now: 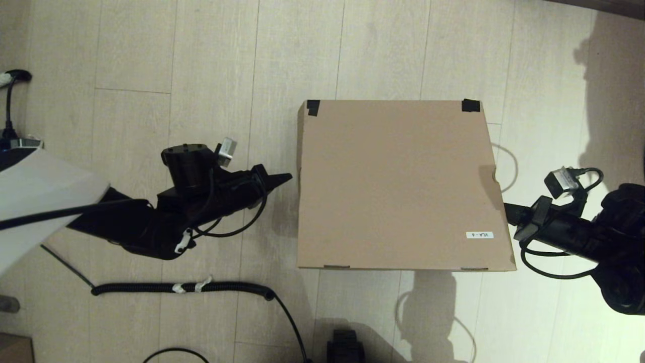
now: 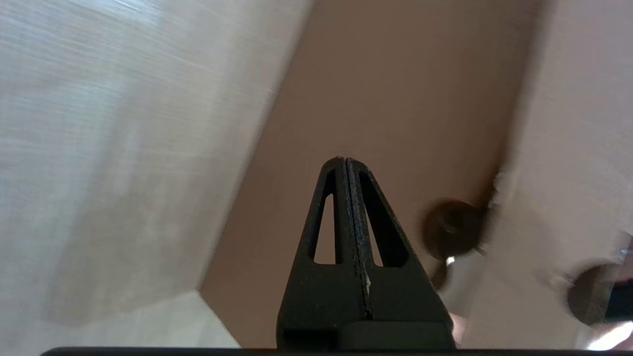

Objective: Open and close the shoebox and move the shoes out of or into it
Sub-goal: Open the shoe box

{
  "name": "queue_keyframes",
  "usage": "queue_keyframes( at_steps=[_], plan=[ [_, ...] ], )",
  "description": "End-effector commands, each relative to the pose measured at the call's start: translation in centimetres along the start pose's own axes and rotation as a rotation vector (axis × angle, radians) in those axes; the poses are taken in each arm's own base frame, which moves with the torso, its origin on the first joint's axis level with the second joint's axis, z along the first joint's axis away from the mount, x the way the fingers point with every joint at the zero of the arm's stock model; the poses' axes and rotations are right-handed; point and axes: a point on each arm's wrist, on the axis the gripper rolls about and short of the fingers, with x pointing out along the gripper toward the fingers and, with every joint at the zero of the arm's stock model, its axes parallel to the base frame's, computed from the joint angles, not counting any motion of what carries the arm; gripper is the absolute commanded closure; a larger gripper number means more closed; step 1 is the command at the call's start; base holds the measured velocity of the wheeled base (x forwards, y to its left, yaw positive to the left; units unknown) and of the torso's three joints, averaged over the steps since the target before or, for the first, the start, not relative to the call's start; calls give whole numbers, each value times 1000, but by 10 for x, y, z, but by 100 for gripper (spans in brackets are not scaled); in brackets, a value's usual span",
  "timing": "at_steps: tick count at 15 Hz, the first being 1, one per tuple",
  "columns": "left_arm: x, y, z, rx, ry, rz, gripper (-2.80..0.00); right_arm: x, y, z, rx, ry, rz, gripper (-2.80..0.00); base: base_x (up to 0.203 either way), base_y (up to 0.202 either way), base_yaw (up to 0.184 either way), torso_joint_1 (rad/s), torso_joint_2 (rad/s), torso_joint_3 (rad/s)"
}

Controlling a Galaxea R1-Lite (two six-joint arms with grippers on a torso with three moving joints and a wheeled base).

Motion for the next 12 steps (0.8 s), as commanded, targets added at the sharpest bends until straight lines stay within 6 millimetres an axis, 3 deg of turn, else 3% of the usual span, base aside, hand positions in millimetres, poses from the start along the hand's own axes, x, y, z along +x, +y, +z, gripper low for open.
queue_keyframes(
  at_steps=[1, 4, 7, 9, 12],
  plan=[
    [-9, -13, 8, 13, -23, -22, 0, -4, 14, 3, -17, -10, 18, 0, 0, 0, 0, 0, 0, 0],
    [-19, -27, 17, 21, -36, -27, 0, -7, 31, 12, -26, -31, 41, 0, 0, 0, 0, 0, 0, 0],
    [-35, -43, 24, 31, -51, -37, 0, -10, 64, 29, -7, -60, 98, 0, 0, 0, 0, 0, 0, 0],
    [-50, -54, 24, 33, -54, -40, 0, -11, 85, 40, 14, -76, 140, 0, 0, 0, 0, 0, 0, 0],
    [-72, -72, 14, 31, -37, -56, 0, -9, 95, 50, 3, -84, 169, 0, 0, 0, 0, 0, 0, 0]
  ],
)
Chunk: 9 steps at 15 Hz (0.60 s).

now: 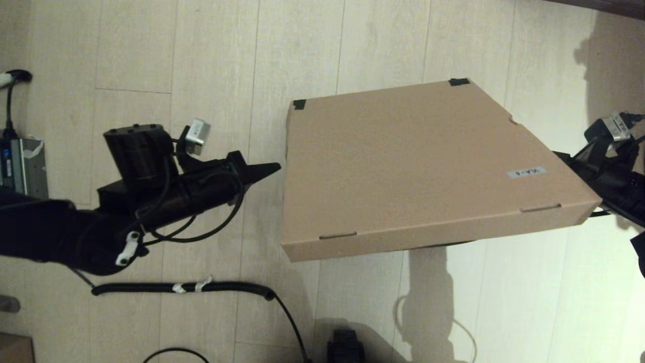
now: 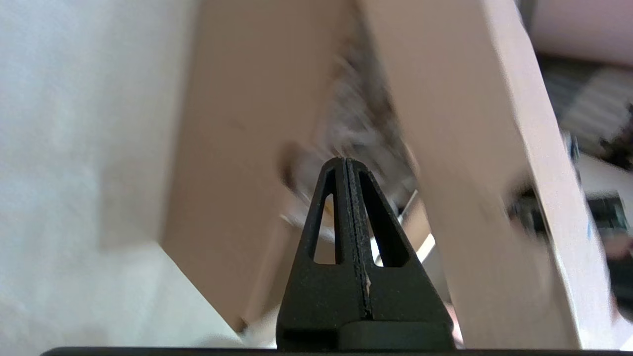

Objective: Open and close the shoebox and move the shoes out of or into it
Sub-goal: Open the shoe box

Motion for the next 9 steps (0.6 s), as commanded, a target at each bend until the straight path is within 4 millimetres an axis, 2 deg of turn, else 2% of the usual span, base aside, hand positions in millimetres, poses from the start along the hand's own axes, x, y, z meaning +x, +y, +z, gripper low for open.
queue_keyframes(
  at_steps=[1, 4, 6, 9],
  plan=[
    [-19, -25, -1, 15, -9, -46, 0, 3, 14, 8, -24, -3, 36, 0, 0, 0, 0, 0, 0, 0],
    [-32, -55, -14, 10, 21, -118, 0, 8, 24, 19, -16, -23, 65, 0, 0, 0, 0, 0, 0, 0],
    [-40, -74, -13, -68, 24, -176, 0, 10, 27, 21, -26, -23, 75, 0, 0, 0, 0, 0, 0, 0],
    [-37, -82, -13, -82, 30, -210, 0, 15, 32, 26, -53, -20, 98, 0, 0, 0, 0, 0, 0, 0]
  ],
)
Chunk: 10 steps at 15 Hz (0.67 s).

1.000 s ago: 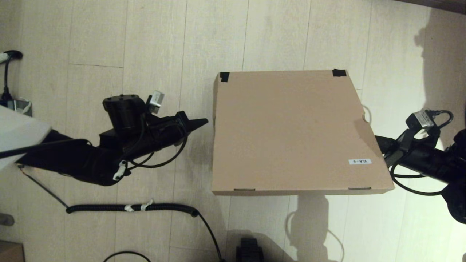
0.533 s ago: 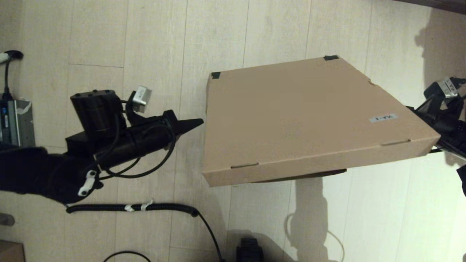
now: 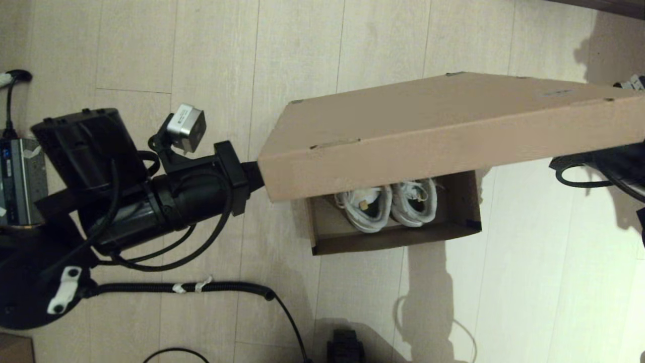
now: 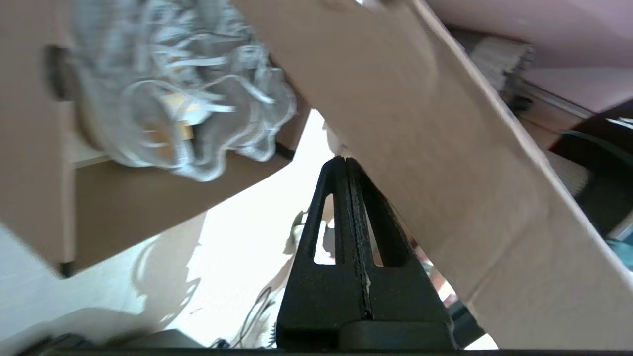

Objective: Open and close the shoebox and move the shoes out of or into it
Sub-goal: Open the shoe box

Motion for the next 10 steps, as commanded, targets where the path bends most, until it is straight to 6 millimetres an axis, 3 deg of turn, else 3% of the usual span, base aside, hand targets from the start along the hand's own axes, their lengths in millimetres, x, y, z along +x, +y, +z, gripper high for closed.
queue_keyframes(
  at_steps=[1, 6, 10],
  plan=[
    [-2, -9, 3, 9, -11, -29, 0, 5, 5, 3, -20, 10, 26, 0, 0, 0, 0, 0, 0, 0],
    [26, -8, 29, 48, -72, -63, 0, 8, 7, 4, -33, 16, 38, 0, 0, 0, 0, 0, 0, 0],
    [57, 17, 54, 73, -120, -51, 0, 1, -2, -2, -65, 11, 4, 0, 0, 0, 0, 0, 0, 0]
  ],
)
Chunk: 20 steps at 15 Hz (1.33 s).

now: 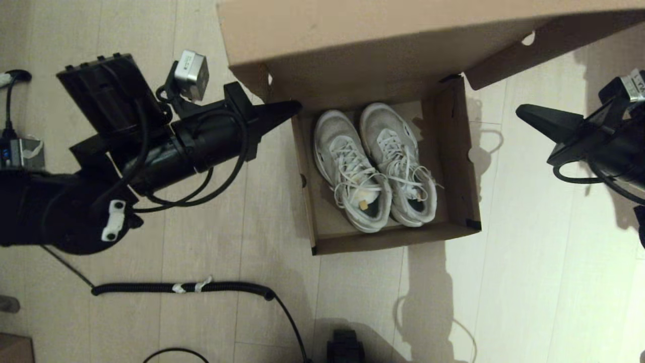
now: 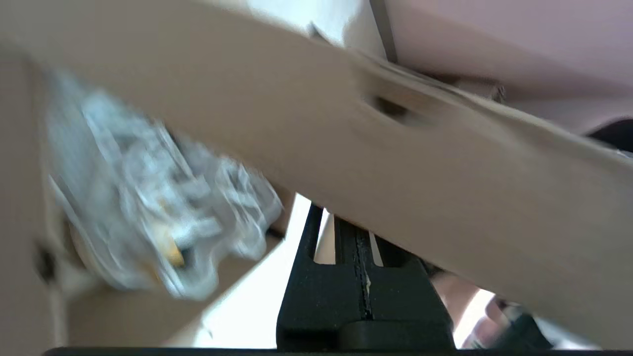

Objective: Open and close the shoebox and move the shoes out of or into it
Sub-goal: Open the shoe box

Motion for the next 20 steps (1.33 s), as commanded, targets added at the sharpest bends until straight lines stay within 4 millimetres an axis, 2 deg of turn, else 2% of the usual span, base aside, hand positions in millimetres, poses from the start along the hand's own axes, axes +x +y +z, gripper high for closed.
queue_keyframes(
  at_steps=[1, 4, 6, 8, 10, 12, 15, 17, 18, 20],
  plan=[
    [19, 30, 3, -1, -10, 30, 0, -3, -7, -5, -42, 8, -14, 0, 0, 0, 0, 0, 0, 0],
    [35, 63, 34, 70, -111, 60, 0, -8, -34, -21, -319, -13, -91, 0, 0, 0, 0, 0, 0, 0],
    [42, 89, 52, 131, -176, 102, 0, -8, -48, -29, -468, -142, -246, 0, 0, 0, 0, 0, 0, 0],
    [47, 108, 60, 225, -201, 156, 0, 0, -55, -37, -615, -222, -419, 0, 0, 0, 0, 0, 0, 0],
    [47, 107, 59, 310, -215, 219, 0, 10, -58, -47, -675, -282, -589, 0, 0, 0, 0, 0, 0, 0],
    [38, 101, 42, 320, -154, 257, 0, 11, -70, -57, -659, -245, -641, 0, 0, 0, 0, 0, 0, 0],
    [23, 108, -10, 381, 30, 329, 0, 6, -73, -73, -616, -183, -647, 0, 0, 0, 0, 0, 0, 0],
    [30, 95, -43, 407, 113, 312, 0, 1, -69, -90, -574, -105, -613, 0, 0, 0, 0, 0, 0, 0],
    [34, 94, -52, 414, 126, 323, 0, -1, -67, -98, -554, -65, -589, 0, 0, 0, 0, 0, 0, 0],
    [34, 86, -45, 428, 101, 321, 0, -5, -65, -113, -521, -10, -574, 0, 0, 0, 0, 0, 0, 0]
  ],
)
